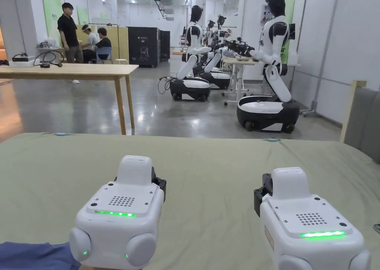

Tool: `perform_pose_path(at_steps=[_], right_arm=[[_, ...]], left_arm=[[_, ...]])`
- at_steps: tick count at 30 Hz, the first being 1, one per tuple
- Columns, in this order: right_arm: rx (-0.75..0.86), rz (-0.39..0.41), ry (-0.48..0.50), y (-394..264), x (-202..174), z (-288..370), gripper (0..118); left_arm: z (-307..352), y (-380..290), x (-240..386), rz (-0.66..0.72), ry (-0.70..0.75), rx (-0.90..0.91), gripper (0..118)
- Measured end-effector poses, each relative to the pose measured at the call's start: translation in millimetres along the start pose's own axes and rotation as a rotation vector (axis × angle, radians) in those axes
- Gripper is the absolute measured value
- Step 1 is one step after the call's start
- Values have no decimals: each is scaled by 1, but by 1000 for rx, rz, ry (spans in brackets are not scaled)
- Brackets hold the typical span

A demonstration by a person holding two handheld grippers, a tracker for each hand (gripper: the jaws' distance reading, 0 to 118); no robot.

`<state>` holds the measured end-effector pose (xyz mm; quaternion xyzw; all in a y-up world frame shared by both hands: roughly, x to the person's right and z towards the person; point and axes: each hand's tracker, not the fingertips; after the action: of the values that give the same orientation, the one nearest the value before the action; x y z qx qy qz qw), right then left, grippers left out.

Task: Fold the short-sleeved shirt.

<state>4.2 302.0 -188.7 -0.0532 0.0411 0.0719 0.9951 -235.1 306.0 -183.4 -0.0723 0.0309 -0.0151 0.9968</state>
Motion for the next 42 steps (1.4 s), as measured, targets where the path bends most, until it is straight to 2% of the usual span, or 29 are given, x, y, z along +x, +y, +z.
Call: perform_pose_path(at_steps=[9,11,12,13,14,15,16,24,27,32,36,39,42], right_arm=[[-4,-14,-13,0,9,-1,2],[-1,-22,-15,3,11,-2,8],[7,-29,-20,4,13,-1,18],[14,-37,-21,6,14,-2,44],[15,-49,-18,7,16,-4,75],[3,-59,-19,10,18,-7,106],[1,-67,-9,11,19,-7,118],[12,-59,4,13,14,-4,118],[0,-51,12,14,10,-6,118],[-57,-86,45,18,16,-8,118],[-36,-97,66,24,15,-3,118],[-52,-42,-15,29,5,-1,118],[-27,-13,21,26,4,-1,118]], left_arm=[[1,0,5,-10,0,8,6],[0,0,5,-10,15,12,9],[-1,0,6,-12,24,12,19],[-3,1,6,-14,33,2,61],[-6,0,3,-15,40,-19,99],[-6,-1,2,-10,43,-16,118],[-2,0,6,-7,29,23,118],[0,8,7,-9,51,14,118],[1,12,4,2,18,4,118],[2,17,-3,74,-65,-10,118],[-1,15,-3,43,-36,-41,118],[-1,11,-1,-14,11,-33,118],[2,12,0,-21,26,-22,118]])
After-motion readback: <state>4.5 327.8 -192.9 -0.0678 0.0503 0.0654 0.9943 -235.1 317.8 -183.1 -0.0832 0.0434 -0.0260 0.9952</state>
